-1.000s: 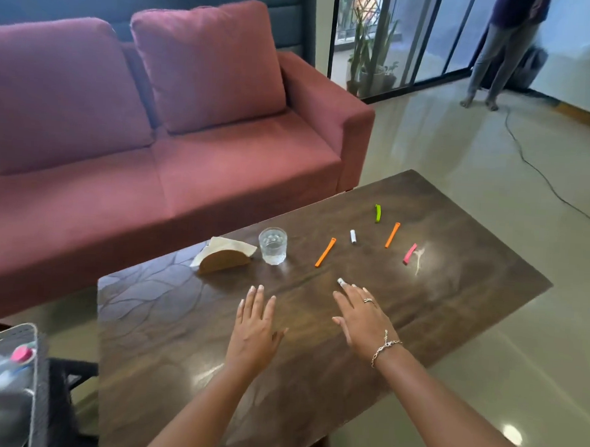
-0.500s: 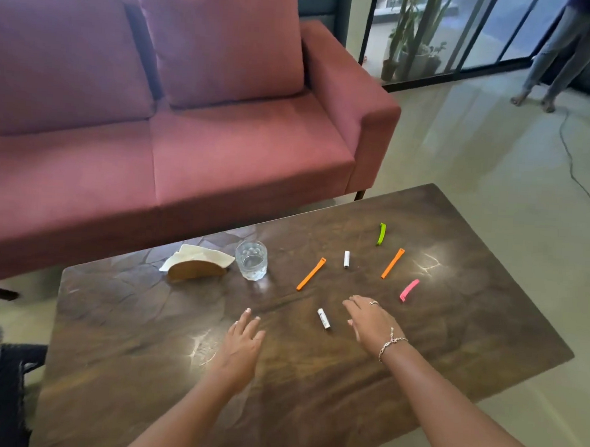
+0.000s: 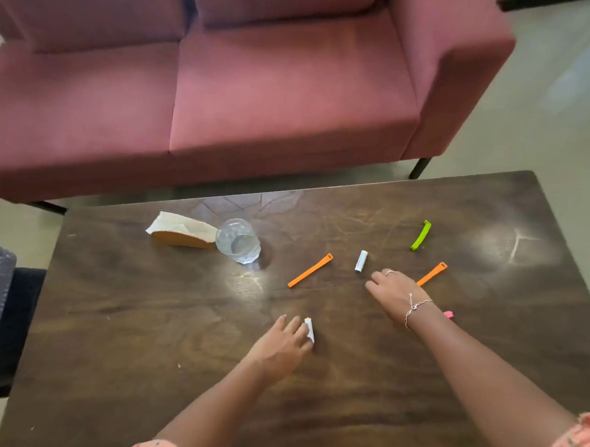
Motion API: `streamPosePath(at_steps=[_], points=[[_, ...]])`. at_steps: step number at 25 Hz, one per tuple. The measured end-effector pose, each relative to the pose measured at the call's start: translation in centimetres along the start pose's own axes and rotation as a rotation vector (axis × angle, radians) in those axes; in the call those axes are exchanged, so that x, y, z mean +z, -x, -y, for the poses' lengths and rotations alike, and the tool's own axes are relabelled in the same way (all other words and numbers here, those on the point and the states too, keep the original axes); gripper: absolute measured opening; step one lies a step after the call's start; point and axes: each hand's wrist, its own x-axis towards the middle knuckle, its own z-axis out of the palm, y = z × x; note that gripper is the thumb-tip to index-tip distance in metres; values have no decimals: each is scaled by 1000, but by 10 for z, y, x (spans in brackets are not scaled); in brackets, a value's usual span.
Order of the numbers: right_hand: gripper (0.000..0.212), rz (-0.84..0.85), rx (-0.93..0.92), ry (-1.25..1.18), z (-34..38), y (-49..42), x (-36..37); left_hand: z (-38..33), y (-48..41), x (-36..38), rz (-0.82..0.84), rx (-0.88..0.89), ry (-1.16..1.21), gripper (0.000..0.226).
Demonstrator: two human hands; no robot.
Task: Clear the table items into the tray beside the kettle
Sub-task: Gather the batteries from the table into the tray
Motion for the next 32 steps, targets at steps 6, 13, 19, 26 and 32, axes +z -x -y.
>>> streamPosePath(at_steps=[6,13,19,26,32], points=[[17,-251,-222,144,-23,-42,8,-3,-53,2,19,-3,-24,32],[7,-258,-241,125,-31,-71,29,-3,-70,19,47,-15,-32,27],[14,-315,-198,117,-32,-71,23,-2,-63,26,45,-137,193,28],[33,-606,-116,-151,6,-13,-1,-27,-5,19,-130,-701,815,13],[32,-717,-97,-290,88,34,-29,-30,82,21,-518,-806,1075,13]])
